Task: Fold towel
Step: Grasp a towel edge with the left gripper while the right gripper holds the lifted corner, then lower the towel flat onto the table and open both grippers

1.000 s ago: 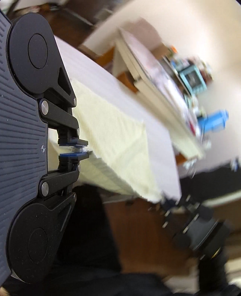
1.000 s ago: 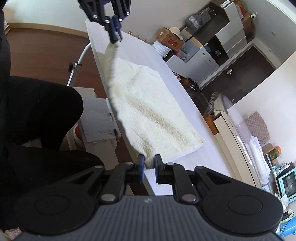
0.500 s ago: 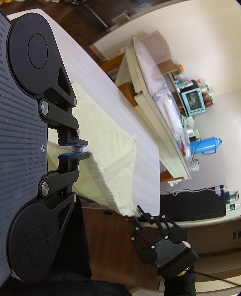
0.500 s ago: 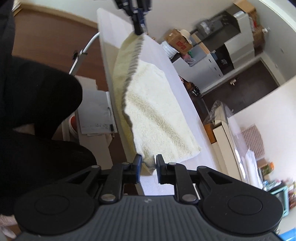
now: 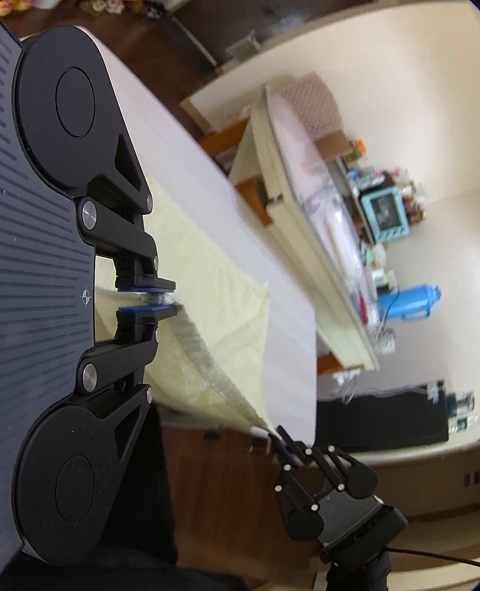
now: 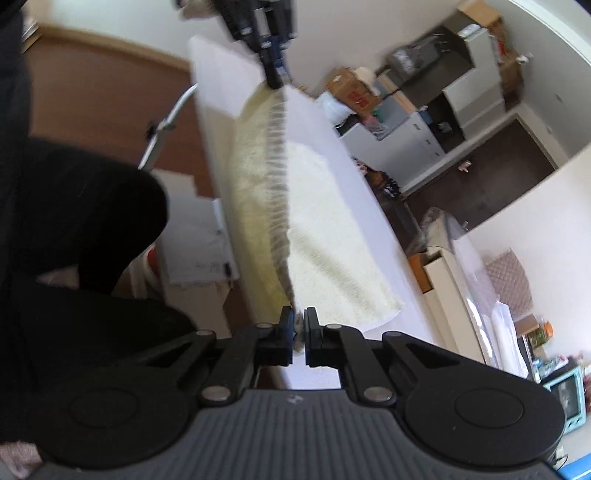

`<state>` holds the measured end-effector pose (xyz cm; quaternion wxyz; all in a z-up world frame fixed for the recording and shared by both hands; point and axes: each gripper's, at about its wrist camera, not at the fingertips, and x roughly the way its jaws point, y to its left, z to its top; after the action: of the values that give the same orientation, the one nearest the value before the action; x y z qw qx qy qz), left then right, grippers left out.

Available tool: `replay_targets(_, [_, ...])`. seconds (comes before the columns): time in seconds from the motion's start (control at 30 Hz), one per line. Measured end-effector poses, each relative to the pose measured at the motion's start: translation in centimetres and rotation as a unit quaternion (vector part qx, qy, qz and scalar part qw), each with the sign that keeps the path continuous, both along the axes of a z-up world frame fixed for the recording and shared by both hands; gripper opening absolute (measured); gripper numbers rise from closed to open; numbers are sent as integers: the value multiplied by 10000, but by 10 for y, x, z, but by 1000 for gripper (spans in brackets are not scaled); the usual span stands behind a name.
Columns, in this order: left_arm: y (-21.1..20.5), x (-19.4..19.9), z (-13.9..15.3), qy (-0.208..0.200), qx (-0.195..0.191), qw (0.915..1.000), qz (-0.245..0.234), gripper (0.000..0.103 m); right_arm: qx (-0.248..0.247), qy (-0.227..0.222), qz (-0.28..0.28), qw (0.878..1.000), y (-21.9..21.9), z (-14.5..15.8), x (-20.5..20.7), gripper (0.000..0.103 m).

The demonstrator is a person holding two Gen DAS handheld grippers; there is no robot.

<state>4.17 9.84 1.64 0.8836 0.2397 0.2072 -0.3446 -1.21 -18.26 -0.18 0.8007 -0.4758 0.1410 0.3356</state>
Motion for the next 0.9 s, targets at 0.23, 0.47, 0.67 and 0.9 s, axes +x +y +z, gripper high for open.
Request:
replay_targets(0.23, [-3, 37, 4, -126, -40, 9975, 688, 7, 626, 176, -429, 9970, 4, 26, 73, 6])
replay_targets(0.47, [-2, 92, -4, 65, -66, 9945, 1047, 7, 1151, 1186, -757, 9833, 3, 38, 165, 6])
replay_targets(0.67, [-2, 131, -25, 309, 69, 9917, 1247, 7, 1262, 1575, -1001, 9743, 3, 27, 213, 7])
replay_targets(0.9, [7, 147, -46, 584, 204, 9875, 1447, 7, 1556, 1916, -1417, 9586, -6, -2, 244, 18])
